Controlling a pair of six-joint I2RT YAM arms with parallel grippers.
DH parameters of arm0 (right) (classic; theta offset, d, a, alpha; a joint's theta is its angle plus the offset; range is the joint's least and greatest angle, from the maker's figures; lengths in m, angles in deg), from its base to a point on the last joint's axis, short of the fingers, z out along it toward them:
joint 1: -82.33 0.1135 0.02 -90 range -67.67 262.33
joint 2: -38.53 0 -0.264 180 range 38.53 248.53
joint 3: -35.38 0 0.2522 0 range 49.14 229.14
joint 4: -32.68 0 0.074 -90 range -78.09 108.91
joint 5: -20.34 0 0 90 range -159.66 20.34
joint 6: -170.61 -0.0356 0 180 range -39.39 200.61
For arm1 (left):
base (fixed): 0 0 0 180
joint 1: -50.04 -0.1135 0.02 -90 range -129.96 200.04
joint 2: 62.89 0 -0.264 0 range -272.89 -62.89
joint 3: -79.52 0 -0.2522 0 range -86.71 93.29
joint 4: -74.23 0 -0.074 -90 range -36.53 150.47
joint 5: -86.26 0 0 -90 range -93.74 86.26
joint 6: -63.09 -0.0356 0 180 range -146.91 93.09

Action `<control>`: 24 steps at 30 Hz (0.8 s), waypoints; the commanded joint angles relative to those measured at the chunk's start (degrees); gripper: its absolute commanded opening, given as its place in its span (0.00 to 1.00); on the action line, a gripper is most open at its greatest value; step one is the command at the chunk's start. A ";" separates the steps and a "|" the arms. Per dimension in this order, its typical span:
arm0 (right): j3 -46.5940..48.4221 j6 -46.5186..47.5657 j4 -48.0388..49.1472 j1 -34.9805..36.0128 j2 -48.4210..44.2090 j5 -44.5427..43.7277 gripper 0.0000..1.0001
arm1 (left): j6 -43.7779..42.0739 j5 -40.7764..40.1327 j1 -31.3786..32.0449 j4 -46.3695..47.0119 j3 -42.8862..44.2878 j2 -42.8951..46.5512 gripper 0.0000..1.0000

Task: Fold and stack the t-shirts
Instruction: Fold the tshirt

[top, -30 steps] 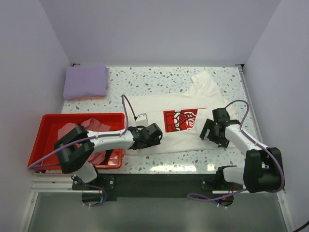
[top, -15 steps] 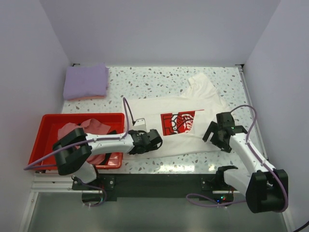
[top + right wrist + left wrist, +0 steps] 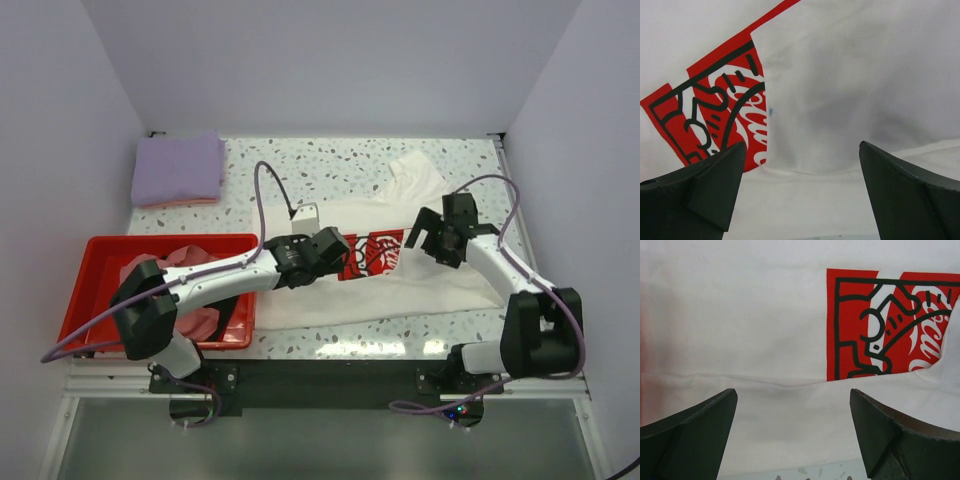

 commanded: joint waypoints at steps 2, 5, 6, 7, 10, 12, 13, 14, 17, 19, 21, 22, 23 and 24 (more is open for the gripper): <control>0.88 -0.52 8.81 0.13 6.02 0.39 0.99 | -5.15 0.88 -4.59 3.27 -0.17 0.50 1.00; 0.09 -1.49 6.97 0.04 9.73 -2.35 0.99 | -6.29 2.38 -6.44 5.90 -2.89 2.61 1.00; -0.52 -1.58 6.88 -0.13 10.08 -3.40 0.99 | -6.20 2.47 -6.79 6.08 -3.33 3.48 1.00; -1.92 -1.93 6.79 -0.22 10.26 -3.94 0.99 | -6.29 2.38 -7.15 6.09 -3.94 3.75 1.00; -4.47 -2.55 5.30 -1.36 9.47 -6.48 0.99 | -6.47 2.21 -8.20 5.12 -4.13 4.28 1.00; -5.18 -2.20 3.29 -2.59 9.12 -7.28 0.99 | -6.64 1.68 -8.55 4.59 -3.95 4.45 1.00; -5.80 -2.02 2.67 -2.94 8.68 -8.07 0.99 | -6.56 1.50 -8.73 4.33 -3.78 4.46 1.00; -6.15 -1.85 2.05 -3.82 8.59 -8.16 0.99 | -6.64 1.24 -8.99 4.24 -3.77 4.54 1.00; -7.64 -1.14 1.17 -5.31 7.54 -6.94 0.99 | -6.64 0.80 -9.78 4.24 -3.69 4.98 1.00; -8.17 -0.70 0.82 -5.50 7.27 -6.40 0.99 | -6.56 0.71 -10.22 3.98 -3.42 5.16 1.00; -8.35 -0.96 -0.93 -7.06 6.40 -7.80 0.99 | -6.56 0.36 -10.93 3.80 -3.25 5.16 1.00; -9.05 -1.31 -1.29 -7.25 5.78 -8.24 0.99 | -6.56 0.27 -11.19 3.89 -2.99 5.16 1.00; -9.58 -1.58 -1.64 -7.78 4.91 -9.12 0.99 | -6.64 0.27 -11.71 3.98 -2.90 5.07 1.00; -10.02 -1.58 -2.08 -8.04 3.33 -9.22 0.99 | -6.64 0.19 -11.89 4.06 -2.81 4.90 1.00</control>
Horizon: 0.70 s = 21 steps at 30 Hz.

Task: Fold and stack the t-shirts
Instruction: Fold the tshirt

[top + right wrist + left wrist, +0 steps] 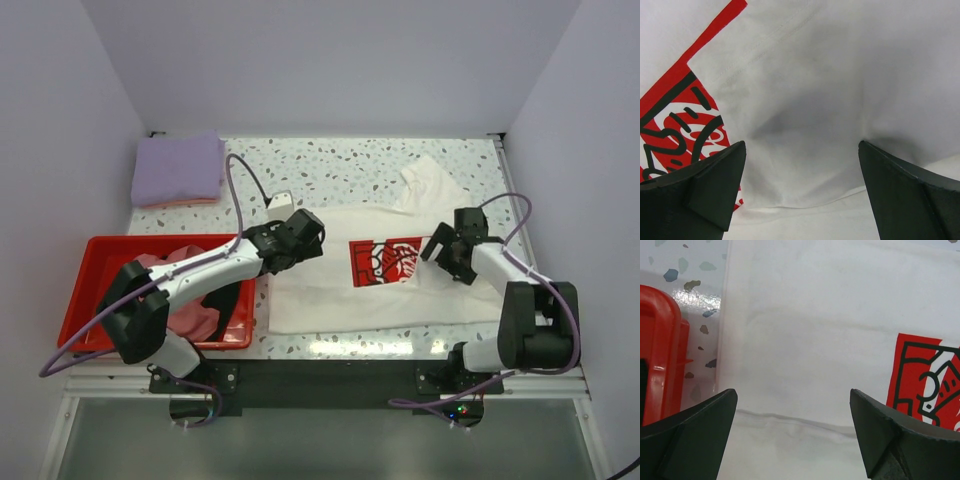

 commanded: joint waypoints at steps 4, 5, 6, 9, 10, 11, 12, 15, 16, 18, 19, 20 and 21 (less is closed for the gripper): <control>-6.27 -0.97 -7.42 -3.55 -5.97 -4.37 0.99 | -1.40 -1.56 -2.65 1.29 1.76 1.20 1.00; -6.54 -1.06 -7.16 -3.81 -6.24 -4.10 0.99 | -1.66 -1.39 -2.92 1.46 1.76 0.94 1.00; -6.54 -0.89 -6.81 -3.82 -6.59 -3.41 0.99 | -1.92 -1.21 -3.27 1.64 1.85 0.41 1.00; -4.88 0.25 -7.51 -3.82 -7.03 -1.22 0.99 | -2.45 -1.04 -4.41 1.20 3.16 -0.73 1.00; -4.26 0.87 -7.77 -3.82 -8.33 -0.68 0.99 | -2.63 -0.95 -5.37 1.38 3.34 -1.08 1.00; -3.73 1.13 -8.12 -3.82 -9.30 -0.15 0.99 | -2.98 -0.77 -5.99 1.38 3.69 -1.70 1.00; -3.03 2.01 -8.12 -3.82 -10.36 0.55 0.99 | -3.07 -0.51 -6.69 0.94 4.31 -2.22 1.00; 3.89 6.22 -10.93 -3.82 -14.66 2.92 0.99 | -3.42 -0.95 -9.42 -1.17 8.69 -4.68 1.00; 4.96 7.89 -11.37 -3.82 -17.02 4.84 0.99 | -3.42 -0.95 -10.64 -1.52 9.49 -5.30 1.00; 6.46 9.30 -11.03 -3.82 -20.02 8.54 0.99 | -4.12 -0.86 -11.97 -1.52 12.29 -7.93 1.00; 6.56 9.83 -10.68 -3.82 -21.25 9.42 0.99 | -4.38 -0.95 -13.28 -1.61 13.35 -9.07 1.00; 6.30 10.19 -9.45 -3.82 -23.88 11.52 0.99 | -4.65 -0.16 -13.99 -2.04 14.67 -11.70 1.00; 5.60 9.67 -9.01 -3.82 -24.95 11.89 0.99 | -4.83 0.63 -14.69 -2.48 17.21 -13.03 1.00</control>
